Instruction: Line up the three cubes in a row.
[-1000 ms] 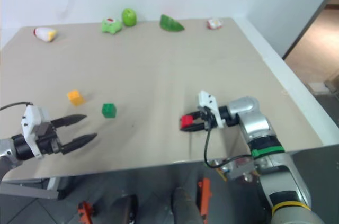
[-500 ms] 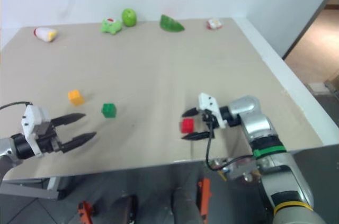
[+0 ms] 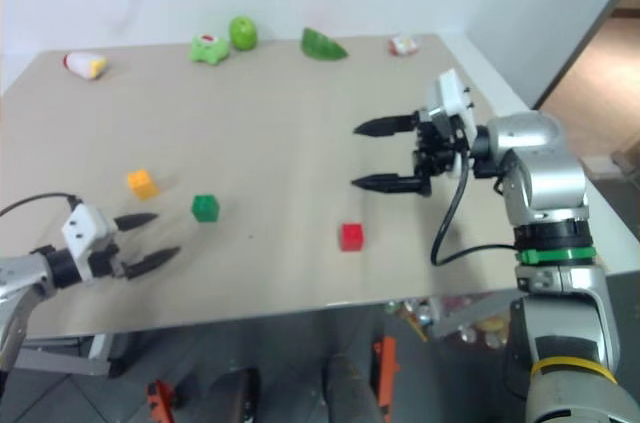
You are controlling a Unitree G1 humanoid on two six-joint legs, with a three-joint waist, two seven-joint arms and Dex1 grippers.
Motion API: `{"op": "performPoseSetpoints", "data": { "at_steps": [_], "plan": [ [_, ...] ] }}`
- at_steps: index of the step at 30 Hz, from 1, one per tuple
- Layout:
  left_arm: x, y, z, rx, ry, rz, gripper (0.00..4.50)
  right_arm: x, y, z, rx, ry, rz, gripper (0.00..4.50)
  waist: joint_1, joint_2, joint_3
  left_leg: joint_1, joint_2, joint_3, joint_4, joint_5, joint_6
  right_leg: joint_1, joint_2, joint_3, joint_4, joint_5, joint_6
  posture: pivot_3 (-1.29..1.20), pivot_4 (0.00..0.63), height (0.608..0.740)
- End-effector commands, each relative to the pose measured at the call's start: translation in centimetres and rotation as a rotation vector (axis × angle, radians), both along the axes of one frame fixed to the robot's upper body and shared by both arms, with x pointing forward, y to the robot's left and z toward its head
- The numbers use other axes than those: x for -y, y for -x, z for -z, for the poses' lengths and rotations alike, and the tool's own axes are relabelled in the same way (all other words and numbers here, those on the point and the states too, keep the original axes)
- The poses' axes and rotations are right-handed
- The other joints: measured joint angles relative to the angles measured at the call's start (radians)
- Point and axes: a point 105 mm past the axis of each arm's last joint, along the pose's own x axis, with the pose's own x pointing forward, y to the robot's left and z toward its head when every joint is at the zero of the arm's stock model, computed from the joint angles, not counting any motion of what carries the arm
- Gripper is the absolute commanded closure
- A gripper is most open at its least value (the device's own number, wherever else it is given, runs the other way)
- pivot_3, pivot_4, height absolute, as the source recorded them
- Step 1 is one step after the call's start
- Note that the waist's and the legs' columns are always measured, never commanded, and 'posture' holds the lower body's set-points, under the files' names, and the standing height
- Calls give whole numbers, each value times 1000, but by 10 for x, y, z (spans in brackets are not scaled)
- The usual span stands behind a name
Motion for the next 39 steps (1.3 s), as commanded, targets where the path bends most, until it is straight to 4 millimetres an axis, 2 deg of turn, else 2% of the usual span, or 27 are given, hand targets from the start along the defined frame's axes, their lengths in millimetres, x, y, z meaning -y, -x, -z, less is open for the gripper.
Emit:
{"op": "performPoseSetpoints", "data": {
  "at_steps": [1,7,15,20,25,29,33,34,39],
  "plan": [
    [4,-9,-2,19,-29,49,396,-10,9,-3,13,-15,-30,13,1,0,0,0,0,0,0,0,0,0,0,0,0,0,0,0,150,733],
    [11,-34,1,5,-32,96,396,-19,17,4,-23,-23,-39,13,2,0,0,-1,0,0,0,0,0,-1,0,0,1,1,2,0,150,733],
    [27,-56,-6,8,-19,164,396,-32,42,17,-100,-32,-99,13,2,0,0,-1,0,-1,1,0,0,0,1,0,1,1,2,0,150,733],
    [33,-65,-11,6,-6,190,396,-32,43,22,-122,-43,-73,13,1,0,0,-1,0,-1,2,0,0,0,1,0,2,1,2,0,150,733],
    [38,-67,-11,-5,-1,221,396,-30,39,22,-121,-46,-42,13,1,0,0,-1,0,-2,2,0,0,0,2,0,2,1,2,0,150,733],
    [38,-64,-10,-18,4,239,1560,-28,36,23,-122,-46,-22,0,1,0,0,-1,0,-2,2,0,0,-1,2,0,3,1,2,0,150,733],
    [39,-60,-8,-23,2,252,2985,-28,31,24,-122,-50,-9,0,1,0,0,-1,0,-2,2,0,0,0,2,0,3,1,2,0,150,733],
    [40,-60,-8,-23,2,255,3193,-28,31,24,-121,-51,-7,0,1,0,0,-1,0,-2,2,0,0,0,2,0,3,1,2,0,150,733],
    [58,-55,-12,-9,-26,330,3189,-27,27,25,-107,-45,6,0,1,0,0,-1,0,-2,2,0,0,0,2,0,3,1,2,0,150,733]
  ]
}}
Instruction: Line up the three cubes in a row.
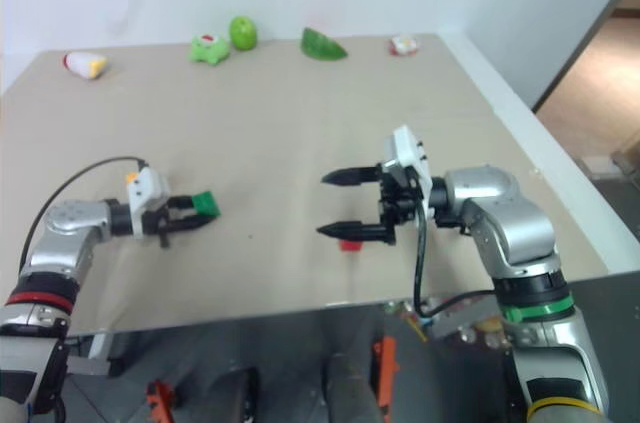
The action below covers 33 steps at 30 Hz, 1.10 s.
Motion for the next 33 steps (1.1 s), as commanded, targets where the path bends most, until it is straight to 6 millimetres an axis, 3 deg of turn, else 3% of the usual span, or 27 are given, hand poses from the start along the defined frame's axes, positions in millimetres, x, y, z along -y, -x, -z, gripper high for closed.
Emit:
{"op": "performPoseSetpoints", "data": {
  "at_steps": [1,6,12,24,33],
  "plan": [
    [20,7,-11,33,-6,99,3189,1,-2,-10,53,-3,1,0,0,0,0,0,0,0,0,0,0,0,0,0,0,0,0,0,150,733],
    [66,33,-17,25,1,311,3189,32,-17,-2,22,41,117,0,0,0,0,0,0,0,0,0,0,0,0,0,0,0,0,0,150,733],
    [101,48,-15,-10,27,434,3189,68,-24,13,-8,105,238,0,1,0,0,0,0,0,0,0,0,1,0,0,0,0,0,0,150,733],
    [119,33,-9,-22,10,467,3189,75,-11,20,-15,108,279,0,-2,0,0,1,-2,0,1,1,2,2,0,3,0,1,1,0,150,733],
    [121,36,-1,-40,0,477,3189,73,-12,21,-13,101,291,0,-3,0,0,1,-2,0,1,1,2,1,1,3,1,1,1,0,150,733]
  ]
}}
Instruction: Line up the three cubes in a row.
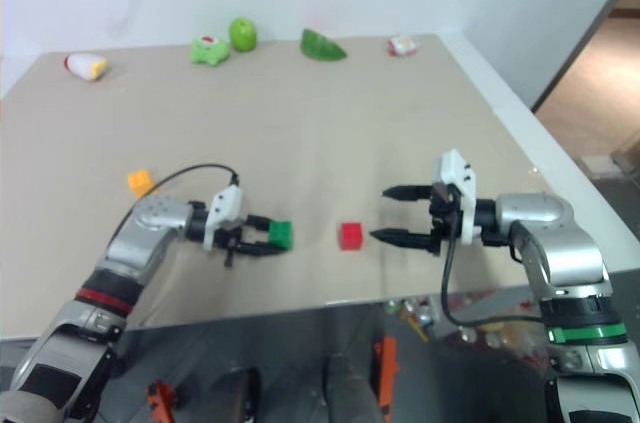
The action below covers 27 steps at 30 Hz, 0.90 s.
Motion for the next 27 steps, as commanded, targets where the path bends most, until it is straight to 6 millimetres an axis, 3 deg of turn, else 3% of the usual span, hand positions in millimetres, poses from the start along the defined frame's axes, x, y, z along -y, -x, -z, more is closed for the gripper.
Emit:
{"op": "performPoseSetpoints", "data": {
  "at_steps": [1,7,15,17,21,27],
  "plan": [
    [2,3,-2,19,-4,20,3189,-1,1,-15,60,-6,-4,0,0,0,0,0,0,0,0,0,0,0,0,0,0,0,0,0,150,733],
    [-1,4,14,2,-54,-10,3189,-4,-2,-17,64,-17,-6,0,0,0,0,0,0,0,0,0,0,0,0,0,0,0,0,0,150,733],
    [-3,3,19,8,-75,-33,3189,-6,-4,-18,65,-22,-11,0,0,0,0,1,0,0,0,0,0,1,0,0,0,0,0,0,150,733],
    [-5,0,17,10,-69,-54,2112,-6,-4,-18,66,-24,-10,0,0,0,0,1,0,0,0,0,0,1,0,0,0,0,0,0,150,733],
    [-11,4,10,7,-52,-62,833,-6,-5,-18,66,-23,-13,0,-1,0,0,1,0,0,0,0,0,1,0,0,0,0,0,0,150,733],
    [-41,29,-7,-43,-56,-65,833,-2,-6,-23,75,-8,-16,0,-3,0,0,0,2,0,-2,0,1,-1,1,0,0,0,0,0,150,733]
  ]
}}
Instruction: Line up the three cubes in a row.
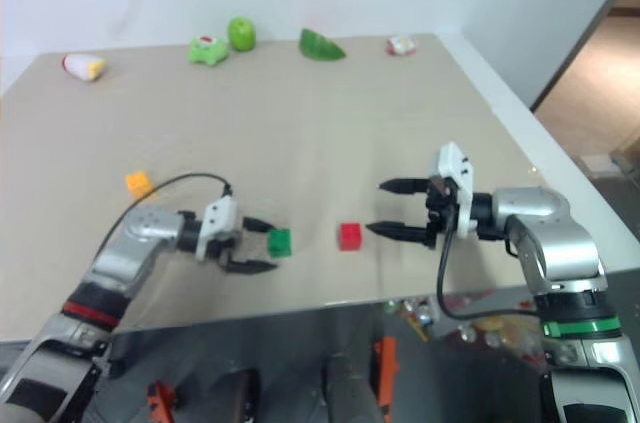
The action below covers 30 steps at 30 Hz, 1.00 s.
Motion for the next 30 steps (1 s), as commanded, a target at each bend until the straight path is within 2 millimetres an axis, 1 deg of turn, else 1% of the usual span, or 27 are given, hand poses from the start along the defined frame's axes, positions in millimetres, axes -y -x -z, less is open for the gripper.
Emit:
{"op": "performPoseSetpoints", "data": {
  "at_steps": [1,3,5,7,9,10,13,14,17,20,24,27,30],
  "plan": [
    [-20,16,-23,-5,13,-4,833,3,-1,-18,56,10,-16,0,0,0,0,0,0,0,0,0,0,0,0,0,0,0,0,0,150,733],
    [-39,30,-26,-31,-20,-21,833,4,-2,-21,63,15,-24,0,-2,0,0,0,1,0,0,0,0,-1,0,0,0,0,-1,0,150,733],
    [-60,38,-28,-31,-52,-77,833,2,-2,-25,75,19,-40,0,-3,0,0,0,1,0,0,0,0,0,0,0,1,-3,-5,0,150,733],
    [-84,38,-31,-23,-61,-183,833,-6,-2,-30,89,7,-72,0,-3,0,0,1,1,1,0,0,0,0,0,0,1,-4,-7,0,150,733],
    [-108,36,-33,-8,-47,-314,833,-21,2,-37,109,-20,-123,0,-3,0,0,1,1,2,0,0,0,-1,0,0,0,-4,-7,0,150,733],
    [-114,35,-34,-2,-41,-351,833,-25,3,-39,116,-29,-138,0,-3,0,0,1,1,2,0,0,0,-1,0,0,0,-4,-7,0,150,733],
    [-144,32,-36,33,15,-546,833,-54,9,-48,129,-97,-206,0,-4,0,0,1,2,2,1,0,0,-1,0,-1,1,-4,-7,0,150,733],
    [-160,32,-34,48,49,-658,833,-71,8,-49,147,-109,-227,0,-4,0,0,1,3,2,1,0,0,-1,0,-1,1,-4,-7,0,150,733],
    [-188,33,-26,63,124,-877,833,-103,7,-51,197,-115,-265,0,-15,0,0,1,5,5,0,0,0,-2,1,-1,1,-3,-9,0,150,733],
    [-202,30,-18,81,171,-1030,833,-117,7,-55,212,-138,-304,0,-9,0,0,0,7,4,0,0,0,-3,3,-2,1,-2,-9,0,150,733],
    [-209,23,-19,104,231,-1140,833,-119,9,-56,218,-134,-340,0,8,-3,-1,-2,7,3,0,0,0,-3,3,-4,1,-3,-9,0,150,733],
    [-214,15,-18,112,254,-1185,833,-123,9,-57,220,-134,-355,0,7,-3,-2,-2,7,3,0,0,0,-2,3,-4,0,-3,-10,0,150,733],
    [-215,4,-20,121,252,-1182,833,-128,11,-56,219,-140,-373,0,6,-3,-2,-1,9,4,0,0,0,-2,5,-4,1,-2,-11,0,150,733]
  ]
}}
